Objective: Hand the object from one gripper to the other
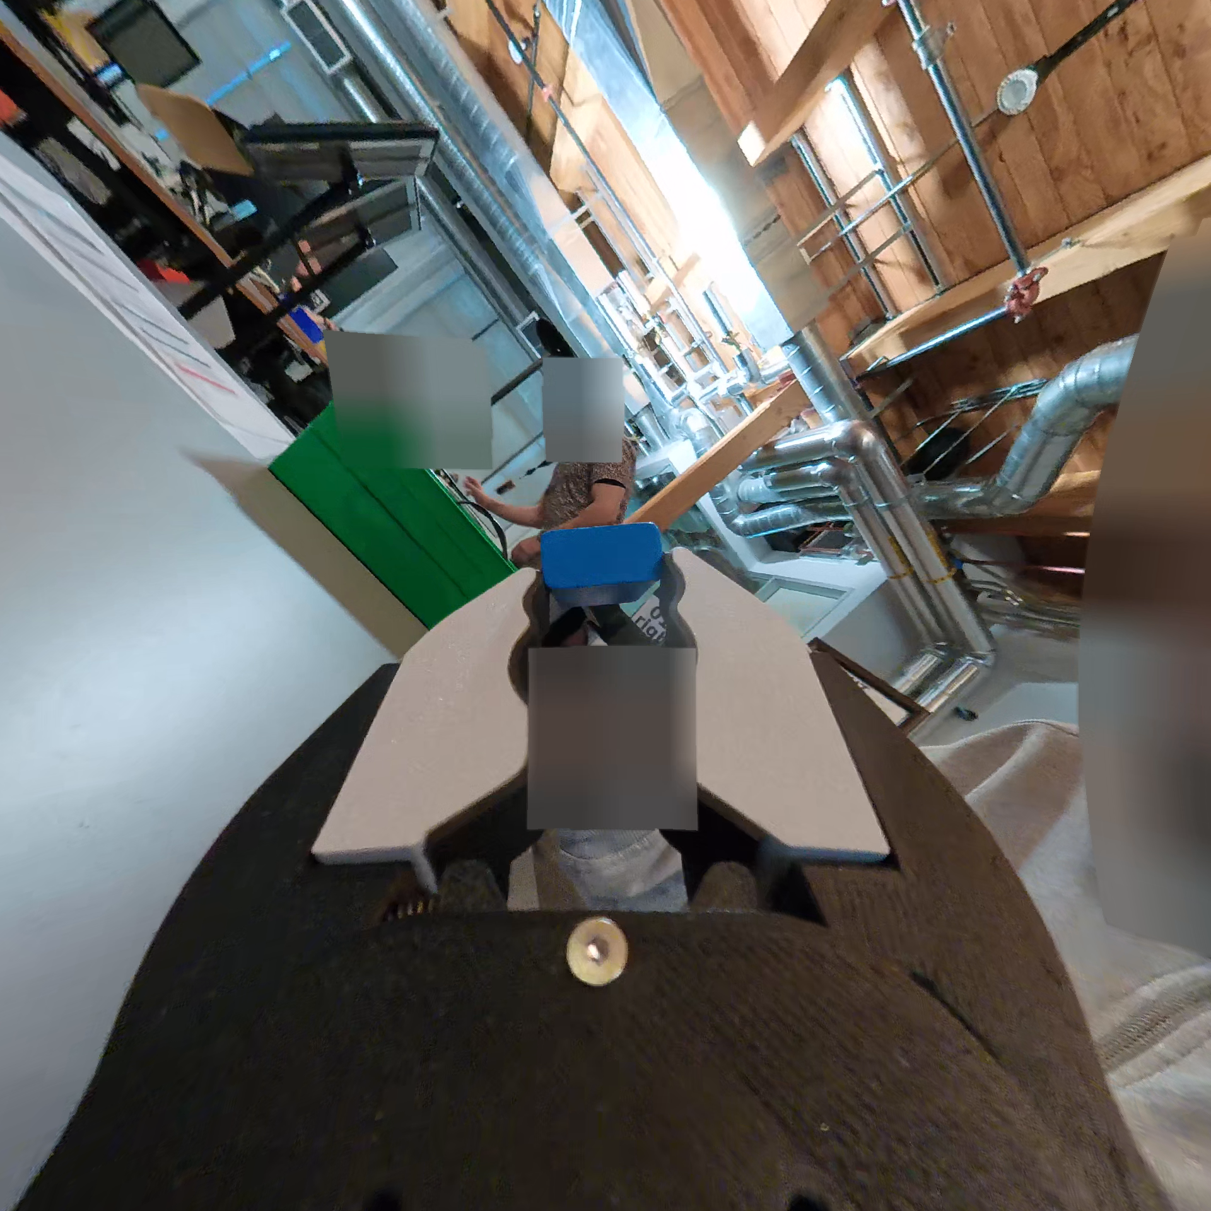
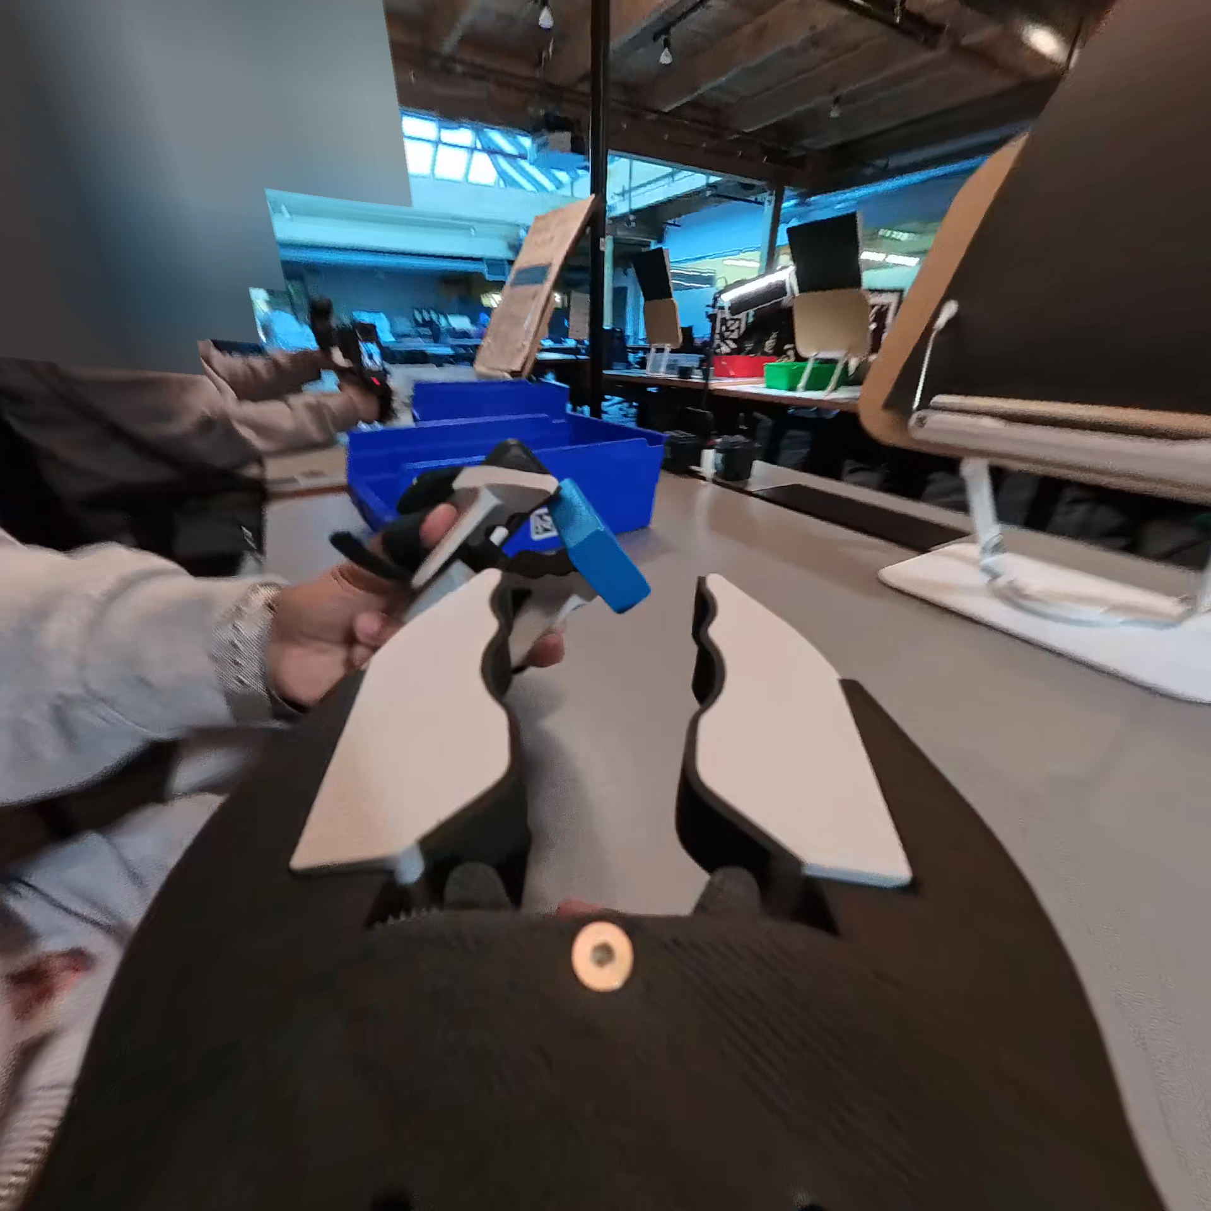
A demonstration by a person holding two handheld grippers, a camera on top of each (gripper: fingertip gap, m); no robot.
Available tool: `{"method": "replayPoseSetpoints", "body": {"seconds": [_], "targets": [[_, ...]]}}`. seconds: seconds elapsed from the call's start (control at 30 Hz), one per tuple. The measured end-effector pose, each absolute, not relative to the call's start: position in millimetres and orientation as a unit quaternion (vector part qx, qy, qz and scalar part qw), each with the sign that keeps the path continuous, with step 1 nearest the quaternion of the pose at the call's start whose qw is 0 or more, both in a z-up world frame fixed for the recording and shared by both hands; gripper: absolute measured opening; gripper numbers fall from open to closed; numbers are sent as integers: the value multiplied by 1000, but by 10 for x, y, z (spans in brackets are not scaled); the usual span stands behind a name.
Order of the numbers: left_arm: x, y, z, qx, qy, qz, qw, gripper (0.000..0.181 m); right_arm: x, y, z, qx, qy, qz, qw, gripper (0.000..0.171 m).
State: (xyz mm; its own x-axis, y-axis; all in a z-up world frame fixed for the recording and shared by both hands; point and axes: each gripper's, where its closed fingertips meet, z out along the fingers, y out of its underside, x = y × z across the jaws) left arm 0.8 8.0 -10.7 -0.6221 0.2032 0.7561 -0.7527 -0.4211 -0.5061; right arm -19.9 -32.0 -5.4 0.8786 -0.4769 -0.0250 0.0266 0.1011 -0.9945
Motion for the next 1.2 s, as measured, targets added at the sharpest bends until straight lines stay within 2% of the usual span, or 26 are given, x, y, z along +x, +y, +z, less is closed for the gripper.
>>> {"method": "replayPoseSetpoints", "body": {"seconds": [0.3, 0.4, 0.5, 0.6, 1.2], "targets": [[-97, 32, -8, 264, -472, 803, 252, 32, -179, -260, -29, -571, 279, 23, 772, 61], [-152, -18, -3, 249, -489, 801, 240, 33, -191, -235, -67, -560, 294, 81, 770, 57], [-191, -47, 6, 237, -500, 801, 229, 32, -217, -224, -77, -558, 295, 116, 767, 44], [-202, -57, 2, 232, -508, 800, 218, 32, -257, -212, -69, -559, 287, 138, 765, 33], [-298, -174, -79, 214, -562, 775, 196, 32, -194, -342, 12, -539, 294, 143, 776, 32]]}}
